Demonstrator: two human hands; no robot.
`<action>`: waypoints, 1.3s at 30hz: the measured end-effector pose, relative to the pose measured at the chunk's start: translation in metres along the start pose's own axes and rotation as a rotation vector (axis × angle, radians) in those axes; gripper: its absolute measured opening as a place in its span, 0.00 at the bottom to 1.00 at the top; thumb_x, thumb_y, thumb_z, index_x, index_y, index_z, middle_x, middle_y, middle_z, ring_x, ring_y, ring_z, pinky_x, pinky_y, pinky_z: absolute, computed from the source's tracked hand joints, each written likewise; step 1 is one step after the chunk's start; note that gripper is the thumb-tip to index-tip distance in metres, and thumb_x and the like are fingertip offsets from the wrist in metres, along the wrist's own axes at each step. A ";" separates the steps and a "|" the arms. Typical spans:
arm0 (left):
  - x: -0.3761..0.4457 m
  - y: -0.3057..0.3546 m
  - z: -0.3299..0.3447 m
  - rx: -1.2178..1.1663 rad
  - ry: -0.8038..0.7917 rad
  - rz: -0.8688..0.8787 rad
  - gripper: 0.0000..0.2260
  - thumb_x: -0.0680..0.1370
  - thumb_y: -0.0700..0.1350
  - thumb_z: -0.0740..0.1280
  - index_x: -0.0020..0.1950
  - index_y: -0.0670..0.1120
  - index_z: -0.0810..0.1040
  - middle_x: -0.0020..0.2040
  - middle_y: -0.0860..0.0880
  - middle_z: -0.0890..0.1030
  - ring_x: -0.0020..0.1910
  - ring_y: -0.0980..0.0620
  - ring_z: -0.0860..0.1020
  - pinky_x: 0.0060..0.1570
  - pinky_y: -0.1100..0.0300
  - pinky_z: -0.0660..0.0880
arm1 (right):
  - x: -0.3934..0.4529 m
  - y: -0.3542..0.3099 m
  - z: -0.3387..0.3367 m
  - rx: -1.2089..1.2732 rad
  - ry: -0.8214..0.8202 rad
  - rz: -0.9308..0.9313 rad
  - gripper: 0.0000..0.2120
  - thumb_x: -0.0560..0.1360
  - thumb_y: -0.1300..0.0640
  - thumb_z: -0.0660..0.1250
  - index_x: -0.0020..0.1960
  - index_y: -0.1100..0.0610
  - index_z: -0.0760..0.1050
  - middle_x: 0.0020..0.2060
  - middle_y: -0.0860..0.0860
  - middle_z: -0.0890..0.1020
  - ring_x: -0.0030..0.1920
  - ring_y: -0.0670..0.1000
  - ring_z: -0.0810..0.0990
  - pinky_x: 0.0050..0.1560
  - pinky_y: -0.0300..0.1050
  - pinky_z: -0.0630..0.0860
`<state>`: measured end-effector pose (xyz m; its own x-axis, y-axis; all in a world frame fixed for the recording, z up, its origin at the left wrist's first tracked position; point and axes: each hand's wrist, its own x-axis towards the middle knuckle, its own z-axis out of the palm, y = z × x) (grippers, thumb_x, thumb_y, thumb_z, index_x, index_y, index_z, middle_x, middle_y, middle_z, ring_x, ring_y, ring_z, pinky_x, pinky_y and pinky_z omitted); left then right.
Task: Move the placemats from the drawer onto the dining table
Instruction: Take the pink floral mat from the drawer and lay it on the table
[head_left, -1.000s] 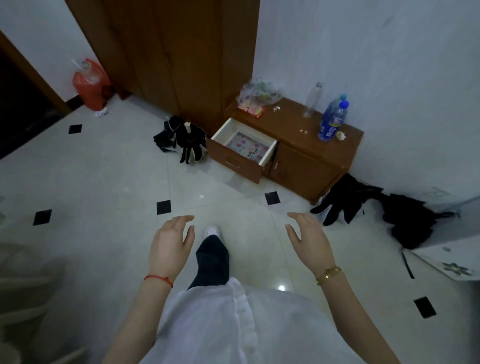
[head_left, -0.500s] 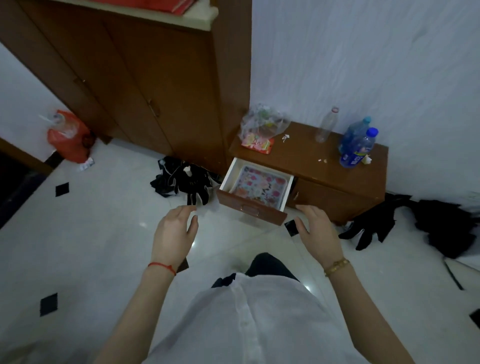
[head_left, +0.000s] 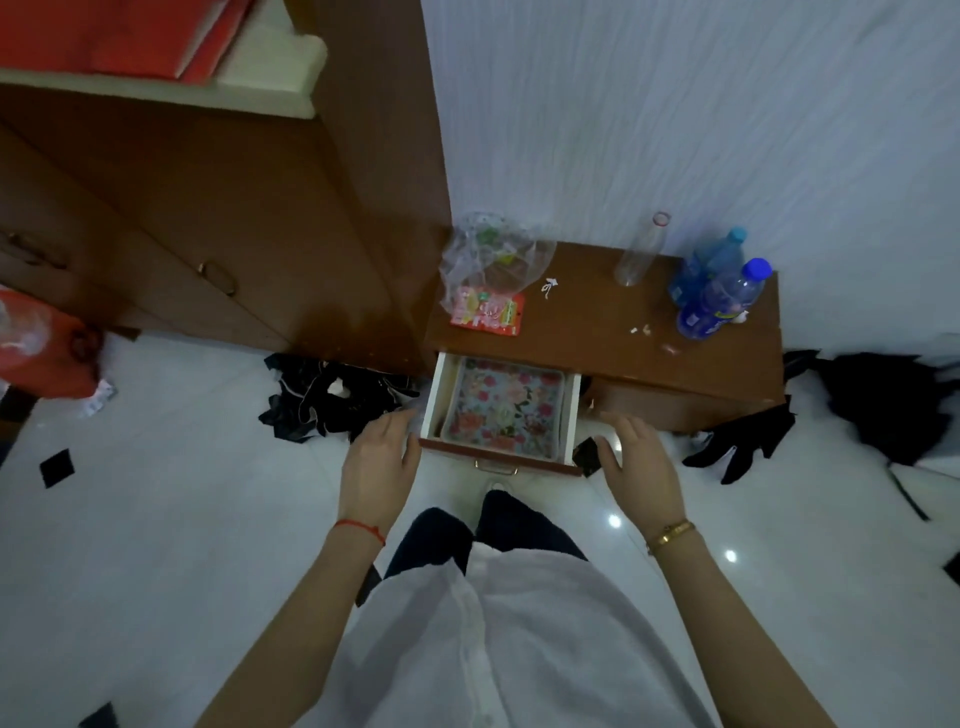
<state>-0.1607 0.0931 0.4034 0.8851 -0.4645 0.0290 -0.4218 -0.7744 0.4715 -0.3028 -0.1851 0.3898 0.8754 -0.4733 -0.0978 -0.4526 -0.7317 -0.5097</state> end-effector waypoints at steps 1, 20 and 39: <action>0.015 -0.003 0.007 0.001 -0.018 0.005 0.12 0.77 0.38 0.65 0.61 0.39 0.77 0.52 0.41 0.81 0.49 0.43 0.80 0.49 0.50 0.80 | 0.012 0.001 0.004 0.003 0.004 0.016 0.14 0.79 0.58 0.63 0.64 0.59 0.74 0.58 0.55 0.78 0.58 0.55 0.76 0.54 0.45 0.73; 0.145 -0.141 0.323 0.076 -0.403 -0.117 0.16 0.80 0.41 0.61 0.67 0.39 0.72 0.61 0.39 0.77 0.56 0.39 0.77 0.53 0.48 0.78 | 0.148 0.143 0.258 0.033 0.011 0.136 0.16 0.79 0.59 0.62 0.67 0.60 0.72 0.59 0.56 0.78 0.59 0.56 0.74 0.59 0.49 0.74; 0.156 -0.181 0.415 -0.021 -0.496 -0.532 0.27 0.78 0.39 0.65 0.73 0.35 0.59 0.67 0.34 0.68 0.64 0.35 0.71 0.62 0.47 0.70 | 0.140 0.191 0.322 0.044 0.037 0.085 0.16 0.79 0.60 0.62 0.66 0.62 0.72 0.62 0.58 0.76 0.64 0.56 0.72 0.65 0.32 0.61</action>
<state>-0.0278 -0.0177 -0.0428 0.7741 -0.1710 -0.6096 0.0497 -0.9435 0.3277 -0.2119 -0.2339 0.0036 0.8269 -0.5513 -0.1110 -0.5164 -0.6663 -0.5379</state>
